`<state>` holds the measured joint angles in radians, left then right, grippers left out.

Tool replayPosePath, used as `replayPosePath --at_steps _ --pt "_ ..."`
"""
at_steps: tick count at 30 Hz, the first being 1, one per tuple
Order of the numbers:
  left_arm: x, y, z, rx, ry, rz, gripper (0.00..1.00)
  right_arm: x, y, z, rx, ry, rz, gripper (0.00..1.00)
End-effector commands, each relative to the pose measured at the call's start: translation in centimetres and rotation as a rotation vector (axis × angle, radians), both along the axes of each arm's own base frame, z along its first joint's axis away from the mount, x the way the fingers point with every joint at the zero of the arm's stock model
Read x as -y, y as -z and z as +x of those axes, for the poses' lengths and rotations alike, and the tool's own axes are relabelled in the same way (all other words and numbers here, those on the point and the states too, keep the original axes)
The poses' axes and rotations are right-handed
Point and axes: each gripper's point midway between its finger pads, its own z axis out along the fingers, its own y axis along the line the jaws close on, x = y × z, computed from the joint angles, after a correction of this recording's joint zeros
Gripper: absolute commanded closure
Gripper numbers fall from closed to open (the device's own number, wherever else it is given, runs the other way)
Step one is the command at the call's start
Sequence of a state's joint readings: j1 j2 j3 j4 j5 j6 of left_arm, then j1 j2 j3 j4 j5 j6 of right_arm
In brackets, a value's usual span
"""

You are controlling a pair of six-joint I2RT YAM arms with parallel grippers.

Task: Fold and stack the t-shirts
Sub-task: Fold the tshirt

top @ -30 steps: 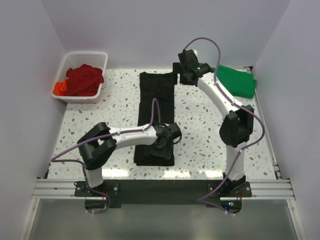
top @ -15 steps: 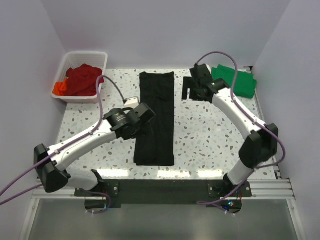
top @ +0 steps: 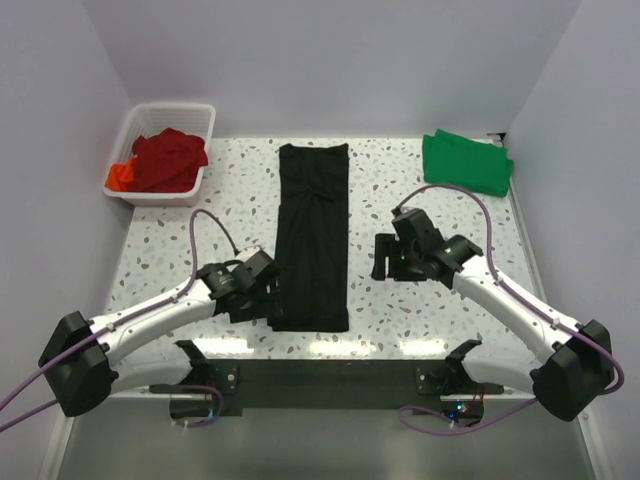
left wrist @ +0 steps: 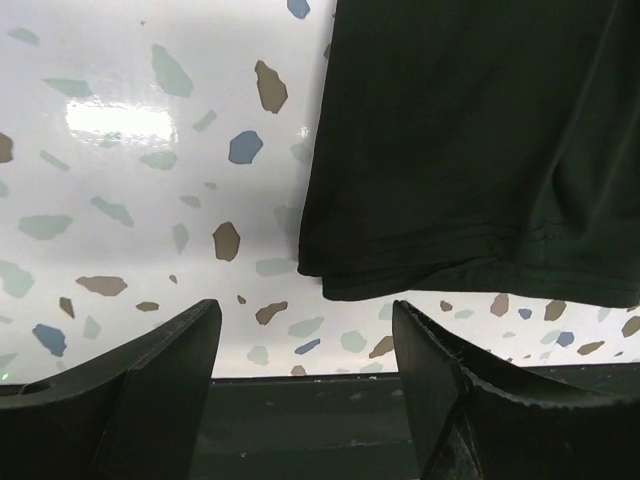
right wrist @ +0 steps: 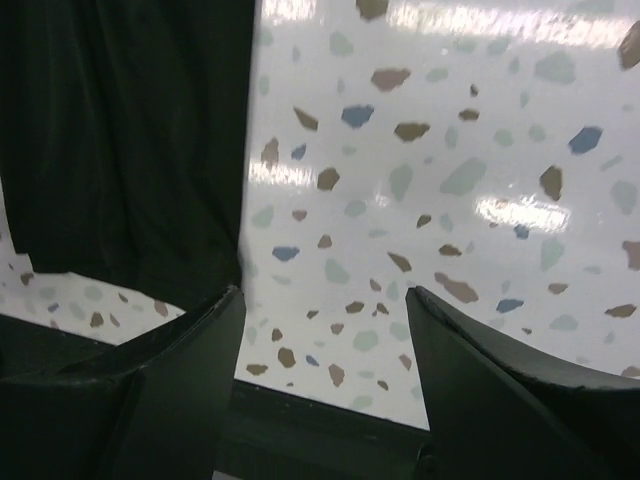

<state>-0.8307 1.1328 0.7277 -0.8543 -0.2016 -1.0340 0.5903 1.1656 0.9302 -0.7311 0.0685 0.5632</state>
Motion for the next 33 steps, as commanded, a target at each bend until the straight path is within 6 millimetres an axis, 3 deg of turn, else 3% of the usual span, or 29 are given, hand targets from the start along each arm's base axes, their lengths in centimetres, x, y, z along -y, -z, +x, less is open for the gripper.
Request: replayPosePath --at_steps 1,5,8,20,24,33 --pt "2.7 0.5 0.9 0.043 -0.015 -0.160 0.27 -2.8 1.2 -2.3 -0.032 -0.071 0.084 0.31" --pt "2.8 2.0 0.8 0.027 -0.009 -0.156 0.28 -3.9 3.8 -4.8 -0.094 -0.128 0.098 0.33" --pt "3.1 2.5 1.0 0.030 -0.003 -0.156 0.29 -4.2 4.5 -5.6 -0.099 -0.150 0.126 0.33" --pt "2.3 4.5 1.4 0.031 -0.016 -0.104 0.31 -7.3 7.4 -6.1 -0.120 -0.248 0.226 0.36" --pt "1.3 6.2 0.2 -0.015 -0.044 -0.109 0.31 -8.1 8.0 -6.2 -0.140 -0.247 0.259 0.37" --pt "1.7 6.8 -1.0 -0.061 -0.070 -0.201 0.35 -9.4 9.2 -7.4 -0.216 -0.229 0.328 0.39"
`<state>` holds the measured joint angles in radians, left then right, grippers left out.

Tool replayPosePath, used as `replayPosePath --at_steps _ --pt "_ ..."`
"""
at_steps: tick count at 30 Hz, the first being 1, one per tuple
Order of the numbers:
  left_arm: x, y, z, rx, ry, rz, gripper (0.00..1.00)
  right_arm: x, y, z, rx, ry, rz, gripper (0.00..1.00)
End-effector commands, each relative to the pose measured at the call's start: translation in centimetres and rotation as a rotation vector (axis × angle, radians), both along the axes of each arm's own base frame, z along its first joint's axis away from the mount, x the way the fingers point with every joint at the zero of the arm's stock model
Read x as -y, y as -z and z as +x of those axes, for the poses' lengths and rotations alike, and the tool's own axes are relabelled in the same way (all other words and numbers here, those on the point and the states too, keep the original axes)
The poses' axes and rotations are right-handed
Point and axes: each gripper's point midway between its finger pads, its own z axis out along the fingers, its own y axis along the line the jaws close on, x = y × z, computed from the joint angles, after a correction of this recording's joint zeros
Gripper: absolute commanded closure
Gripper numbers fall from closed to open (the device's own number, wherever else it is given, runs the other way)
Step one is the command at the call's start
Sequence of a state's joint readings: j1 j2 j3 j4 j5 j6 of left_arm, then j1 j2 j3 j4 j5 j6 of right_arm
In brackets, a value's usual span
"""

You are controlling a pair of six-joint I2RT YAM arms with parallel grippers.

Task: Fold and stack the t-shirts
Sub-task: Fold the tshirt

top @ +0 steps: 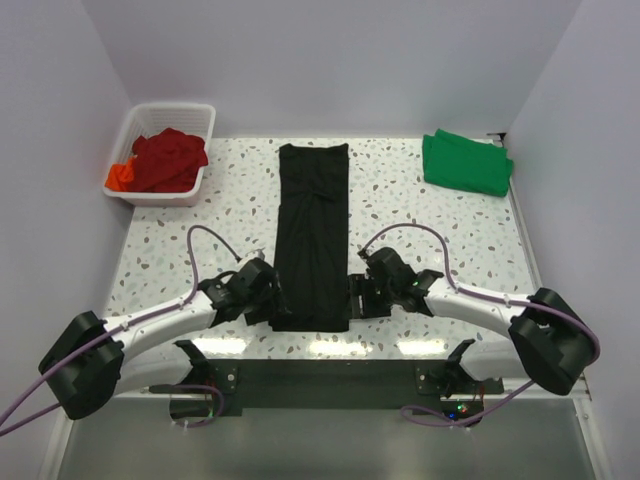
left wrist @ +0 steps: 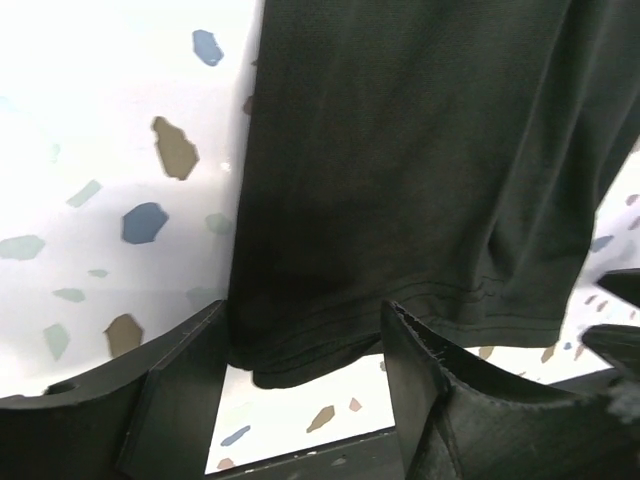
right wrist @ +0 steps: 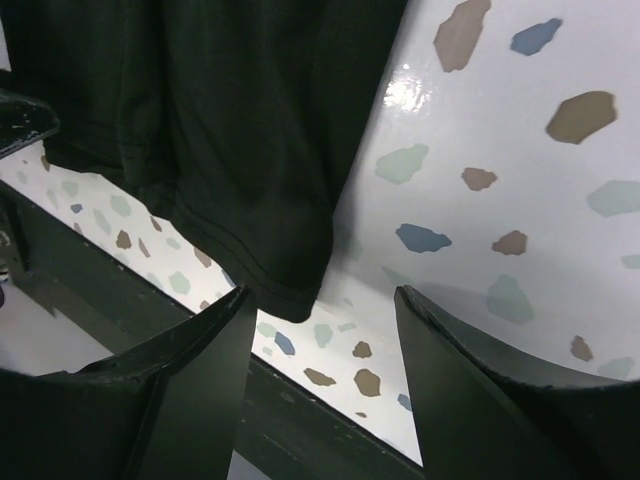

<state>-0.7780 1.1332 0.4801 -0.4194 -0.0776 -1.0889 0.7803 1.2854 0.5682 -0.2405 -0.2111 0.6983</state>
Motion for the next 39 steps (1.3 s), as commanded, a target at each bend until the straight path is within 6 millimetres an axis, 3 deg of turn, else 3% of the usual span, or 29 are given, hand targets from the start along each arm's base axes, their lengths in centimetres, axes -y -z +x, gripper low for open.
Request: replayPosePath --at_steps 1,5,12,17,24,33,39 --pt "-1.3 2.6 -2.4 -0.106 -0.006 0.034 0.36 -1.9 -0.1 -0.8 -0.053 -0.005 0.100 0.39" --pt "-1.7 2.9 -3.3 -0.134 -0.011 0.020 0.42 -2.6 0.0 -1.0 -0.071 0.013 0.133 0.41" --pt "-3.9 3.5 -5.6 -0.176 -0.072 0.039 0.46 -3.1 0.3 -2.0 -0.112 0.046 0.180 0.45" --pt "-5.0 3.4 -6.0 -0.180 -0.096 0.075 0.48 -3.6 1.0 -1.9 -0.118 0.056 0.192 0.49" --pt "-5.0 3.9 -6.2 -0.192 -0.092 0.079 0.51 -3.6 1.2 -1.9 -0.106 0.066 0.178 0.52" --pt "-5.0 3.9 -5.9 -0.185 -0.095 0.088 0.72 -3.1 1.6 -2.4 -0.105 0.079 0.154 0.58" --pt "-5.1 3.7 -5.5 -0.175 -0.095 0.105 0.85 -2.8 2.0 -2.5 -0.106 0.081 0.132 0.73"
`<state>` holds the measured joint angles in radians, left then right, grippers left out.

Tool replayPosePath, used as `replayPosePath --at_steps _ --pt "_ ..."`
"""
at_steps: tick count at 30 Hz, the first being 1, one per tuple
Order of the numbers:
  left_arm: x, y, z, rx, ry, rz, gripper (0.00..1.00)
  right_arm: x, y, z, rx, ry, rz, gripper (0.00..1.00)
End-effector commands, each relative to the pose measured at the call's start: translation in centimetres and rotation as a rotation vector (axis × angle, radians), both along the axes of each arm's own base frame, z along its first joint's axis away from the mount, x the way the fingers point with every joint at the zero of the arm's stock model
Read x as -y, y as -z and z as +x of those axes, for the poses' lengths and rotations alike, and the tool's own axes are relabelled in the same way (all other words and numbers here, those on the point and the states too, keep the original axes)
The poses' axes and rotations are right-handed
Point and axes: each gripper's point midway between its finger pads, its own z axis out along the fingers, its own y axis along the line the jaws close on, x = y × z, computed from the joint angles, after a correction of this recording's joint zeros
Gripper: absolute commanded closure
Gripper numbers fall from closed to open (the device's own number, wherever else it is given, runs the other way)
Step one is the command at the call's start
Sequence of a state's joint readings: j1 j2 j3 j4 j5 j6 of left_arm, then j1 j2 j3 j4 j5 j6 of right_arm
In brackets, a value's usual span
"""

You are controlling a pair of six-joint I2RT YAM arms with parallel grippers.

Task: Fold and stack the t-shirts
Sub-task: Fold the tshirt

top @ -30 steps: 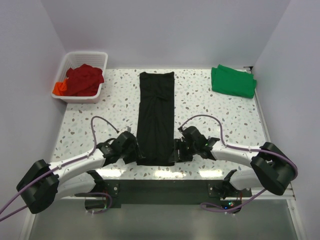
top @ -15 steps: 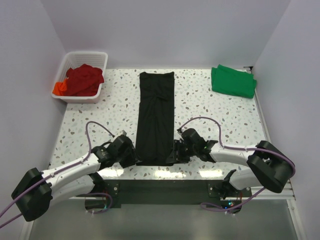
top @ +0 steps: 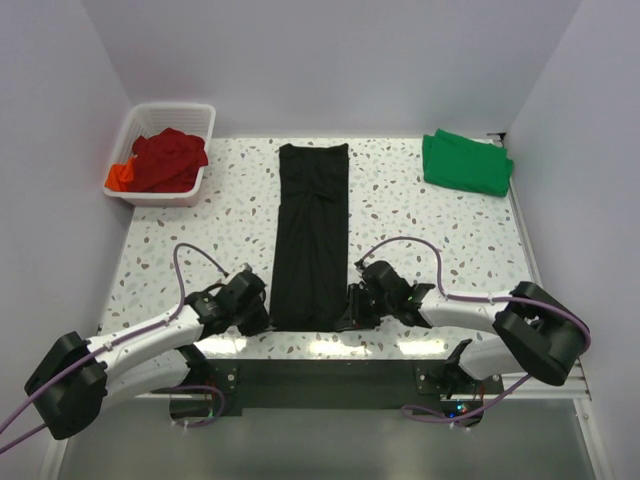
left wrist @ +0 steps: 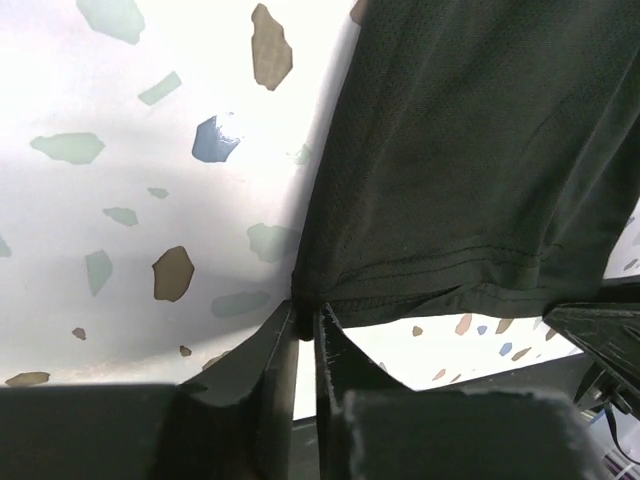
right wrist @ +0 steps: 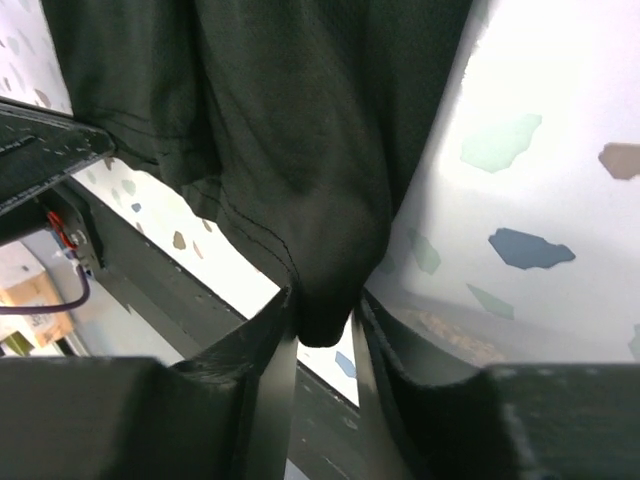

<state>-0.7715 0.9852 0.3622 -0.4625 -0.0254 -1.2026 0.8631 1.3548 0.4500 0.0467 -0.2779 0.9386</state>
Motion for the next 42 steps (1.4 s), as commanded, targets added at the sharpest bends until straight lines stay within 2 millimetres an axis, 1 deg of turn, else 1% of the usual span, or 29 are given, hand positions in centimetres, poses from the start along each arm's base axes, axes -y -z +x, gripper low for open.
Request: replayPosePath --at_steps 1,3,5,6,7,9,10,11,12,13,15,17,20,22,23,30,42 --pt "-3.8 2.8 -2.7 -0.108 -0.004 0.176 0.88 0.7 0.7 -0.1 0.005 0.017 -0.035 0.79" --pt "-3.8 2.6 -2.5 -0.104 -0.003 0.182 0.89 0.7 0.7 -0.1 0.007 0.016 -0.038 0.81" --pt "-4.0 2.2 -2.3 -0.097 -0.003 0.198 0.86 0.9 0.8 0.0 0.010 0.019 -0.052 0.74" --pt "-4.0 2.0 -2.2 -0.089 -0.003 0.195 0.82 0.8 0.6 0.0 0.014 0.017 -0.049 0.71" --pt "-4.3 1.8 -2.3 -0.091 -0.006 0.207 0.80 0.8 0.5 0.0 0.016 0.015 -0.049 0.65" --pt "-4.2 1.0 -2.2 -0.079 -0.003 0.195 0.71 0.5 -0.1 0.1 0.033 0.008 -0.035 0.58" --pt "-4.2 0.7 -2.1 -0.073 -0.005 0.192 0.69 0.4 -0.2 0.2 0.040 0.005 -0.031 0.51" --pt "-4.0 0.2 -1.9 -0.060 -0.006 0.181 0.67 0.5 -0.4 0.0 0.035 0.000 -0.035 0.48" --pt "-4.1 -0.2 -2.0 -0.055 -0.008 0.177 0.61 0.4 -0.6 0.1 0.037 0.003 -0.031 0.45" --pt "-4.1 -0.5 -1.8 -0.043 -0.015 0.176 0.59 0.4 -0.6 0.1 0.040 0.001 -0.031 0.40" --pt "-3.9 -0.9 -1.5 -0.025 -0.017 0.165 0.56 0.3 -0.8 0.3 0.050 0.004 -0.026 0.35" --pt "-3.9 -0.8 -1.4 -0.025 -0.014 0.168 0.55 0.2 -0.7 0.5 0.053 0.006 -0.031 0.34" --pt "-2.9 -0.6 -1.1 -0.023 0.003 0.136 0.55 0.1 -0.4 0.4 0.042 0.000 -0.035 0.34" --pt "-2.2 -0.7 -0.7 -0.010 0.011 0.107 0.55 -0.2 -0.3 0.7 0.047 0.005 -0.028 0.34" --pt "-1.7 -0.9 -0.3 0.003 0.015 0.089 0.55 -0.1 -0.1 0.7 0.050 0.009 -0.032 0.34" --pt "-0.5 -1.6 0.9 0.062 0.018 0.033 0.53 -0.2 0.5 1.0 0.051 0.017 -0.039 0.34" --pt "-1.0 -0.2 1.8 0.081 0.010 0.087 0.53 0.5 1.0 0.7 0.049 0.026 -0.060 0.34"
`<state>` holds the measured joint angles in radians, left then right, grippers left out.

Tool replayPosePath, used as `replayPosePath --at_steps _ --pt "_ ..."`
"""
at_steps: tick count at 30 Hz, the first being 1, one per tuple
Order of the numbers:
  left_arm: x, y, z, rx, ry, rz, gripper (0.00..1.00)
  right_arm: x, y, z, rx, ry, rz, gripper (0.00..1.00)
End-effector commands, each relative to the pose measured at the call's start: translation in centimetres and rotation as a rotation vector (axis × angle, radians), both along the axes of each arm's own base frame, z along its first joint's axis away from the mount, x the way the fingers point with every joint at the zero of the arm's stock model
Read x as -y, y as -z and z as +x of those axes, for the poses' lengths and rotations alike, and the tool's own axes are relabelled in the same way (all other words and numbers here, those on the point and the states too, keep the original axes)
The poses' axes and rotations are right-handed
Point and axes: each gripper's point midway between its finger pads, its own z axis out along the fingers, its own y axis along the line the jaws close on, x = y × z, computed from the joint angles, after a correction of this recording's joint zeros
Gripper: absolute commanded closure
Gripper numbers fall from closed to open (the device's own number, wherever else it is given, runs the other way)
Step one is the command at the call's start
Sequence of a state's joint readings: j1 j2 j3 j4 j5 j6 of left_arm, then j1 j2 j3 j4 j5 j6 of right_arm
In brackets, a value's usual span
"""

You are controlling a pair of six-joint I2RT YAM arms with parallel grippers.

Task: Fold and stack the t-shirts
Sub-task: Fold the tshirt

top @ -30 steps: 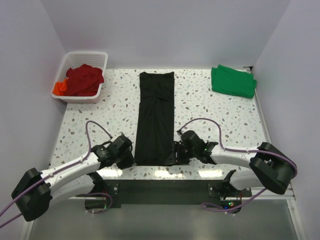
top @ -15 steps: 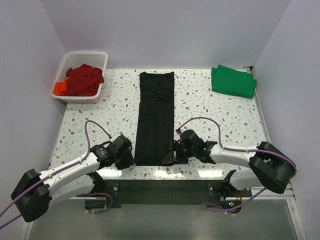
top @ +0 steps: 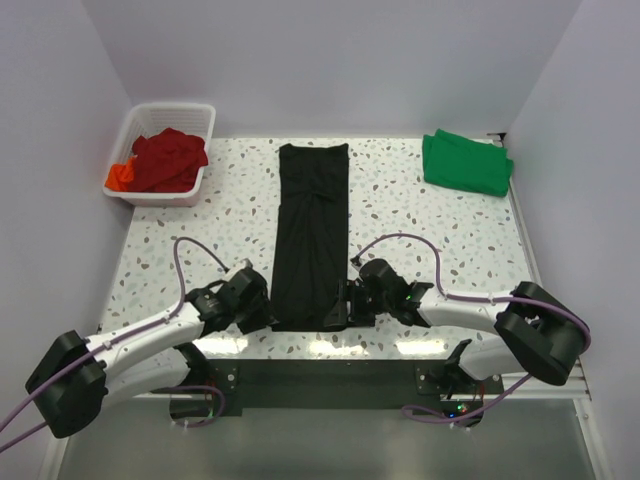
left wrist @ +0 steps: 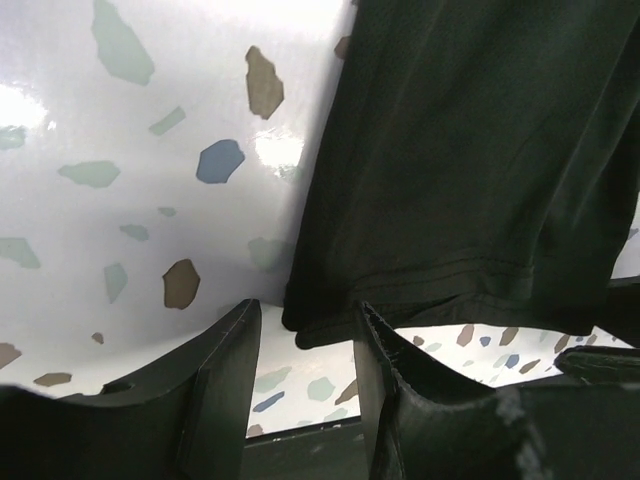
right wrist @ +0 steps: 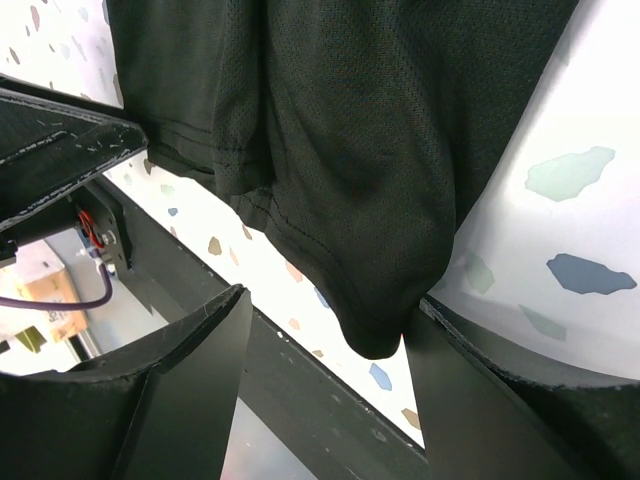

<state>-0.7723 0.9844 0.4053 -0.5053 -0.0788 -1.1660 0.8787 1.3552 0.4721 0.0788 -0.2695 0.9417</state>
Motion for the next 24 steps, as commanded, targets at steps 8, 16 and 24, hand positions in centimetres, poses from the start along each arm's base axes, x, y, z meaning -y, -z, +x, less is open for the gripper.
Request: replayPosePath --at_steps 8,16,24 --pt "-0.8 1.4 0.7 0.025 0.003 0.065 0.70 1.8 3.2 -0.2 -0.008 0.030 -0.097 0.58" --pt "-1.3 1.6 0.2 0.019 -0.004 0.068 1.00 1.6 3.3 -0.5 -0.015 0.013 -0.091 1.00" --pt "-1.3 0.4 -0.4 0.020 -0.004 0.036 1.00 2.0 1.1 -1.0 0.023 -0.009 -0.058 1.00"
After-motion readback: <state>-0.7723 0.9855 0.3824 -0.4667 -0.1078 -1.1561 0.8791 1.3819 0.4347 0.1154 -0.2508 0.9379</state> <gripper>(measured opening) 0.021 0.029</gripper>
